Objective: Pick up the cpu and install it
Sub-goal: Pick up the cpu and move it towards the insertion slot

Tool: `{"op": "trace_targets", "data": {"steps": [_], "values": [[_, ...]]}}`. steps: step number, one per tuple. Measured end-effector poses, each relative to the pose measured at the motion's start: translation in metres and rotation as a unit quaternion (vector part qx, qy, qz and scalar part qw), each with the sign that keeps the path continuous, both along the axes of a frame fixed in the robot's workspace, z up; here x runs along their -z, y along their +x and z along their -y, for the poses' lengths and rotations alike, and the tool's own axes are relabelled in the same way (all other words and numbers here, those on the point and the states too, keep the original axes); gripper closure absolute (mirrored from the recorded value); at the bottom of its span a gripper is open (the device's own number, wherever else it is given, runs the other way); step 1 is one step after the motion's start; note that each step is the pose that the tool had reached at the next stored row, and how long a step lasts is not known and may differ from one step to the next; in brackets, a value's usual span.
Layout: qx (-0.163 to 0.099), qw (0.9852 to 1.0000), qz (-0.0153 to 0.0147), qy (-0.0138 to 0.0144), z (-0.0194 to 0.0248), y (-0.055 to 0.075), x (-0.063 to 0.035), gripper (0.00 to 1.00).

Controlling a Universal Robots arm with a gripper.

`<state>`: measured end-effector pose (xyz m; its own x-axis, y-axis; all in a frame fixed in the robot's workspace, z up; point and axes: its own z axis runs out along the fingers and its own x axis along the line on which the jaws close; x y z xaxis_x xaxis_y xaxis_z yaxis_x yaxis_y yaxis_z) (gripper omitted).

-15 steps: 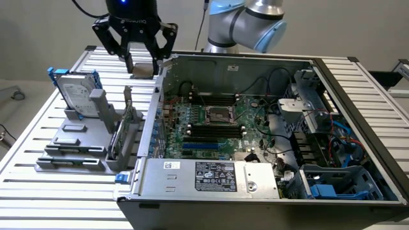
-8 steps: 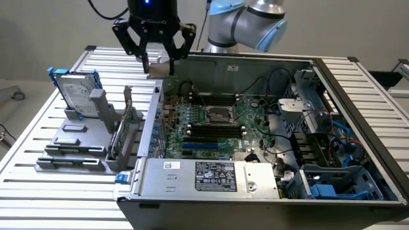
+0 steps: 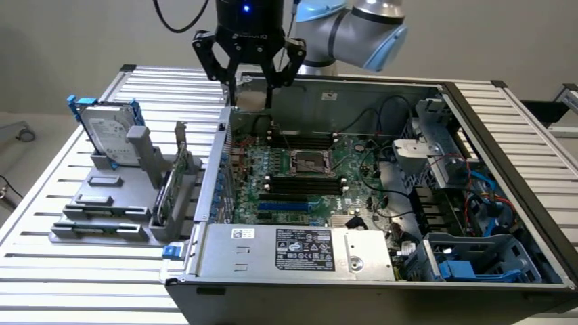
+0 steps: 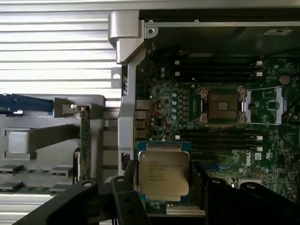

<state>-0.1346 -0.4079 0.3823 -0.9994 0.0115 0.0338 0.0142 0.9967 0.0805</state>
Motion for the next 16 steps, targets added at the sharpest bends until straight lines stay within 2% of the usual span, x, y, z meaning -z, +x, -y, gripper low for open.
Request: {"op": "trace_targets", "data": {"steps": [5,16], "values": [[0.000,1.0000,-0.0001,0.0000,-0.0092,0.023,0.0090,0.45],[0.000,1.0000,-0.0001,0.0000,-0.0388,0.068,0.0289,0.45]]}}
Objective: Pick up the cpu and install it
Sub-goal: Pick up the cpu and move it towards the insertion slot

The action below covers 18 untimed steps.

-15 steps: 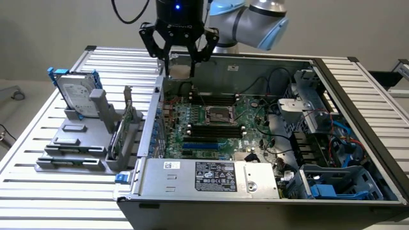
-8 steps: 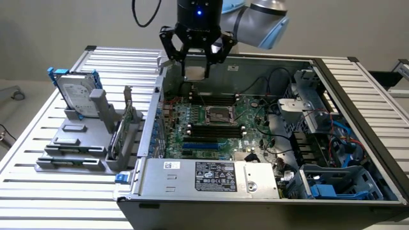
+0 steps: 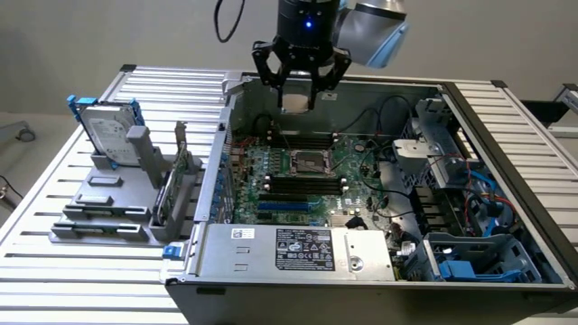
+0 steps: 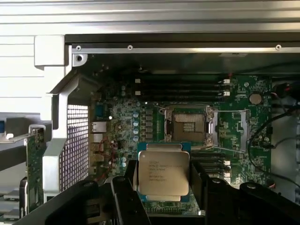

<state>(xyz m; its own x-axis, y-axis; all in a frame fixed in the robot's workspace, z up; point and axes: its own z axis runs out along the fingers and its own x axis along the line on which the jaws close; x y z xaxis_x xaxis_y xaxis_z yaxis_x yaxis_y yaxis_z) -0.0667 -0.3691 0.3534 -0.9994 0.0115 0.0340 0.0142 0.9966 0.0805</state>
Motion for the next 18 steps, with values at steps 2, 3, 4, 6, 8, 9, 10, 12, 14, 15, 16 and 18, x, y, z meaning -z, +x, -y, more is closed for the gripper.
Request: {"op": "trace_targets", "data": {"steps": [2,3,4,6,8,9,10,12,14,15,16,18], "values": [[0.000,1.0000,0.0000,0.0000,-0.0056,0.008,0.0037,0.45],[0.000,1.0000,0.0000,0.0000,-0.0087,0.012,0.0056,0.45],[0.000,1.0000,0.0000,0.0000,-0.0114,0.015,0.0074,0.45],[0.000,1.0000,0.0000,0.0000,-0.0171,0.023,0.0110,0.45],[0.000,1.0000,0.0000,0.0000,-0.0228,0.029,0.0146,0.45],[0.000,1.0000,0.0000,0.0000,-0.0256,0.031,0.0165,0.45],[0.000,1.0000,0.0000,0.0000,-0.0273,0.032,0.0183,0.45],[0.000,1.0000,0.0000,-0.0001,-0.0297,0.033,0.0219,0.45],[0.000,1.0000,0.0000,0.0000,-0.0313,0.034,0.0256,0.45],[0.000,1.0000,0.0000,0.0000,-0.0322,0.035,0.0274,0.45],[0.000,1.0000,0.0000,0.0000,-0.0331,0.035,0.0291,0.45],[0.000,1.0000,0.0000,0.0000,-0.0349,0.036,0.0329,0.45]]}}
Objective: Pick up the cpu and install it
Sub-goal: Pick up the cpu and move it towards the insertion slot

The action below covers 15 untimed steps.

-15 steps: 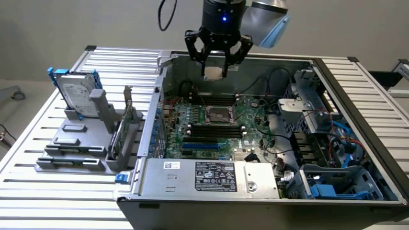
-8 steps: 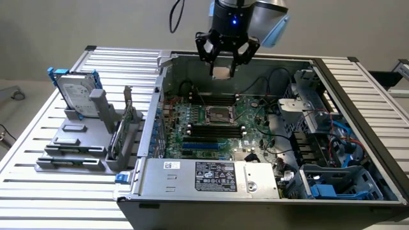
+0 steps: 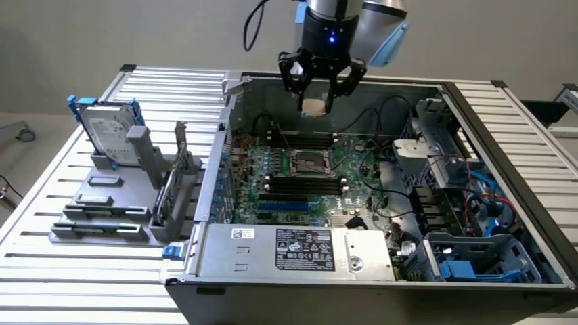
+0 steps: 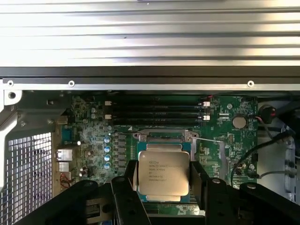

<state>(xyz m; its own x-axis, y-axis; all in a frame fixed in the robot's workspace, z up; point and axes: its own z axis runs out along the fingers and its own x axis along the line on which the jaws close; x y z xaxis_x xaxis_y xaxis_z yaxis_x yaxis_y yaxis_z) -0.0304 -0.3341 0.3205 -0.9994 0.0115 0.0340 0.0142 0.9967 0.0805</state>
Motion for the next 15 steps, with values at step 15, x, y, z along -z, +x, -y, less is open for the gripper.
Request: {"op": "trace_targets", "data": {"steps": [15], "values": [[0.000,1.0000,-0.0001,-0.0002,-0.0044,0.005,0.0256,0.45]]}}
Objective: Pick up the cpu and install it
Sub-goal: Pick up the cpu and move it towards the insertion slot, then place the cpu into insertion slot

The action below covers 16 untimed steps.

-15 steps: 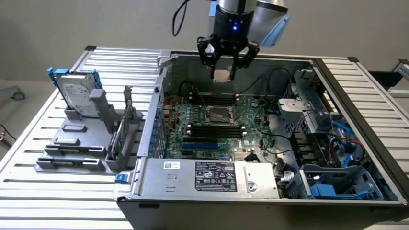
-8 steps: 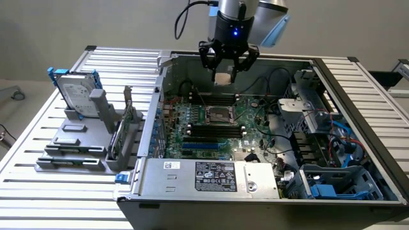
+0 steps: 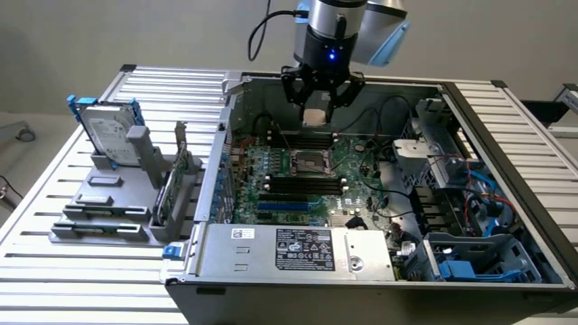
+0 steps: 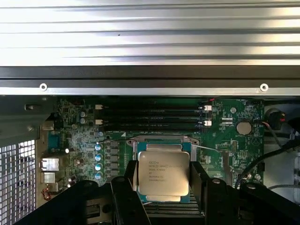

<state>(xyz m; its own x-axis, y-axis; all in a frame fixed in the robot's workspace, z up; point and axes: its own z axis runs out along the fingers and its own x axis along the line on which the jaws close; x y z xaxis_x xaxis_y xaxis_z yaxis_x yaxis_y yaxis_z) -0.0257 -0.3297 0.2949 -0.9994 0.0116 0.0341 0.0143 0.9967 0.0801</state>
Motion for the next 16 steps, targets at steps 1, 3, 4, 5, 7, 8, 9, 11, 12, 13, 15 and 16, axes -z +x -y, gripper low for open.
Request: {"op": "trace_targets", "data": {"steps": [1,3,4,5,7,8,9,11,12,13,15,16], "values": [[0.000,1.0000,-0.0004,-0.0002,0.0000,0.0000,-0.0001,0.45],[0.000,1.0000,-0.0004,-0.0001,0.0000,0.0000,-0.0001,0.45],[0.000,1.0000,-0.0004,-0.0001,0.0000,0.0000,0.0000,0.45],[0.000,1.0000,-0.0004,0.0000,0.0000,0.0000,0.0000,0.45],[0.000,1.0000,-0.0004,0.0000,0.0000,0.0000,0.0000,0.45],[0.000,1.0000,-0.0004,0.0000,0.0000,0.0000,0.0000,0.45],[0.000,1.0000,-0.0004,0.0000,0.0000,0.0000,0.0000,0.45],[0.000,1.0000,-0.0004,0.0000,0.0000,0.0000,0.0000,0.45],[0.000,1.0000,-0.0004,-0.0001,0.0000,0.0000,0.0000,0.45],[0.000,1.0000,-0.0004,-0.0001,0.0000,0.0000,0.0000,0.45],[0.000,1.0000,-0.0004,0.0000,0.0000,0.0000,0.0000,0.45],[0.000,1.0000,-0.0004,-0.0001,0.0000,0.0000,0.0000,0.45]]}}
